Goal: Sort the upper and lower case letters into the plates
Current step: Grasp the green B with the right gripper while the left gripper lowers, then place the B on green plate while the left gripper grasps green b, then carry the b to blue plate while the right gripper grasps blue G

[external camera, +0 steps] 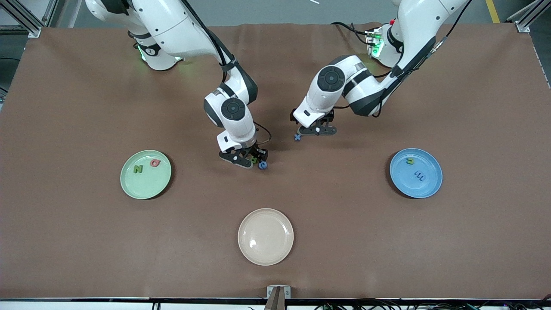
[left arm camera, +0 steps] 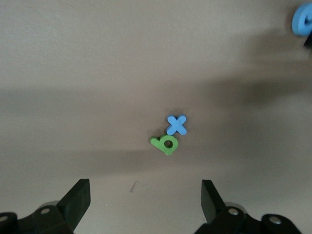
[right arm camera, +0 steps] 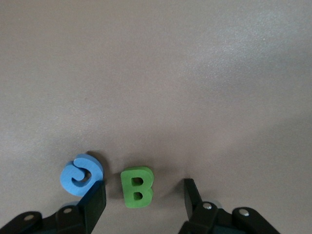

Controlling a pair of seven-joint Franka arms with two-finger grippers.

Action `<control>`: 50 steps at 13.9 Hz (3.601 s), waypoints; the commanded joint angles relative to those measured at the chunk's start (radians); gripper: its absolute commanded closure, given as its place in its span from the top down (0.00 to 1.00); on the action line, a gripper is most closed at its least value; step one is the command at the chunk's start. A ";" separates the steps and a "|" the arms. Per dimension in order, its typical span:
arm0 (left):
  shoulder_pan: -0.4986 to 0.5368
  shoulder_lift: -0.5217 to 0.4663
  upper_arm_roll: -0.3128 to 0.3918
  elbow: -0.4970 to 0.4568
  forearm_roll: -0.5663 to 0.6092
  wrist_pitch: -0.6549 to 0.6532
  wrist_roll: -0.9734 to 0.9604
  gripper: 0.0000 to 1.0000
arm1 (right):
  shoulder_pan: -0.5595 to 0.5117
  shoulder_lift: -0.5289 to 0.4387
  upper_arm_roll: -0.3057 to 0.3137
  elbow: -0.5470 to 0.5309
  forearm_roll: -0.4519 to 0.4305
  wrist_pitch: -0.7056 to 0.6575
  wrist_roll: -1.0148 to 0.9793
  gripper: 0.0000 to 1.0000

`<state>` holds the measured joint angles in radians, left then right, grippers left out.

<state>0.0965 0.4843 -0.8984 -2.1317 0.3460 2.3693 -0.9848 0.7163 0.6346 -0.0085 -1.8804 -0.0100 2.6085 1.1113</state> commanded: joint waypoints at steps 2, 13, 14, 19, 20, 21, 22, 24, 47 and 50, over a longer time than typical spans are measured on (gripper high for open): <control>-0.023 0.086 0.001 -0.002 0.212 0.068 -0.130 1.00 | 0.003 0.007 -0.014 -0.002 -0.036 -0.008 0.005 0.56; -0.057 0.252 0.021 0.059 0.568 0.074 -0.365 1.00 | -0.081 -0.006 -0.014 -0.003 -0.053 -0.036 -0.068 0.00; -0.072 0.257 0.032 0.064 0.568 0.074 -0.367 1.00 | -0.113 -0.022 -0.014 -0.002 -0.053 -0.071 -0.112 0.00; -0.101 0.260 0.050 0.058 0.568 0.071 -0.388 0.97 | -0.300 -0.142 -0.011 -0.002 -0.041 -0.293 -0.439 0.00; -0.100 0.260 0.050 0.058 0.568 0.070 -0.387 0.95 | -0.345 -0.163 -0.011 -0.008 -0.041 -0.326 -0.509 0.00; -0.100 0.260 0.050 0.058 0.568 0.068 -0.387 0.90 | -0.394 -0.182 -0.011 -0.022 -0.041 -0.344 -0.578 0.00; -0.100 0.260 0.050 0.058 0.568 0.067 -0.387 0.85 | -0.429 -0.194 -0.013 -0.040 -0.041 -0.344 -0.626 0.00; -0.100 0.260 0.055 0.059 0.568 0.067 -0.387 0.68 | -0.501 -0.199 -0.013 -0.057 -0.041 -0.344 -0.727 0.00; -0.087 0.215 0.036 0.055 0.564 0.007 -0.450 0.14 | -0.528 -0.210 0.024 -0.171 -0.002 -0.199 -0.689 1.00; 0.027 0.214 -0.066 0.053 0.554 -0.054 -0.436 0.12 | -0.411 -0.197 0.030 -0.126 -0.001 -0.194 -0.442 1.00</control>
<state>0.0420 0.7333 -0.8927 -2.0649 0.9011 2.3604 -1.4146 0.2331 0.4496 0.0208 -2.0185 -0.0234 2.4255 0.5308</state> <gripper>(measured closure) 0.612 0.000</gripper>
